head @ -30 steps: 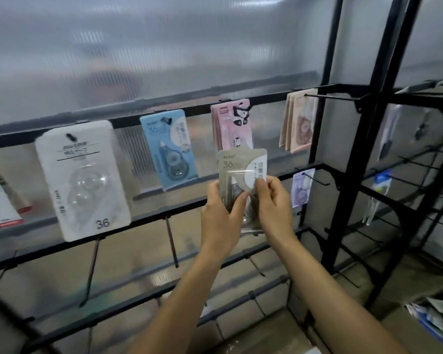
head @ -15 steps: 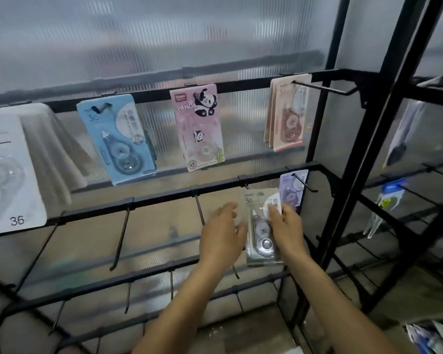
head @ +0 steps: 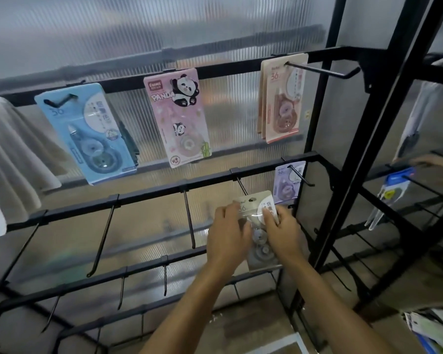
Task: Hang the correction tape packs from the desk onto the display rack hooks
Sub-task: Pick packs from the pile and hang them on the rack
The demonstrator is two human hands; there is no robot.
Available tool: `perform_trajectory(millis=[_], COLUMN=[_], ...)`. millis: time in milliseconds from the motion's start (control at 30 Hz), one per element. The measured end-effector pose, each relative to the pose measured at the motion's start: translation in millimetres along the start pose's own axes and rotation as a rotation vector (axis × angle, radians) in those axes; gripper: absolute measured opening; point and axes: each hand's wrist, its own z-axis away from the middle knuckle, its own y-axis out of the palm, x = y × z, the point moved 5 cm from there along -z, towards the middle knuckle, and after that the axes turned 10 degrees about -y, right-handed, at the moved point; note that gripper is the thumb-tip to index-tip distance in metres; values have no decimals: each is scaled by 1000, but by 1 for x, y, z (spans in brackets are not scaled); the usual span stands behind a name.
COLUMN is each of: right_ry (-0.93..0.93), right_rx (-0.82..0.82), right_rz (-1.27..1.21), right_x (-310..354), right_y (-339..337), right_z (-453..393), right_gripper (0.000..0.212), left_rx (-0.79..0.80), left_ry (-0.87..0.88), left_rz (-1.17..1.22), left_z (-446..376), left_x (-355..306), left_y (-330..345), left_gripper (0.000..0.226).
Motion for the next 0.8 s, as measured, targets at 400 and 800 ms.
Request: perform_trajectory(millis=[400, 800], right_ry=[98, 214], right_rx=[132, 229], right_rz=[68, 185], right_x=[-27, -40], right_y=[28, 67], right_z=[-23, -80], right_gripper=[22, 23], left_rx=[-12, 20], left_ry=[-41, -216], left_rz=[-102, -184], left_z=[-15, -36], left_x=[18, 44], left_y=[8, -1], left_gripper=[42, 47])
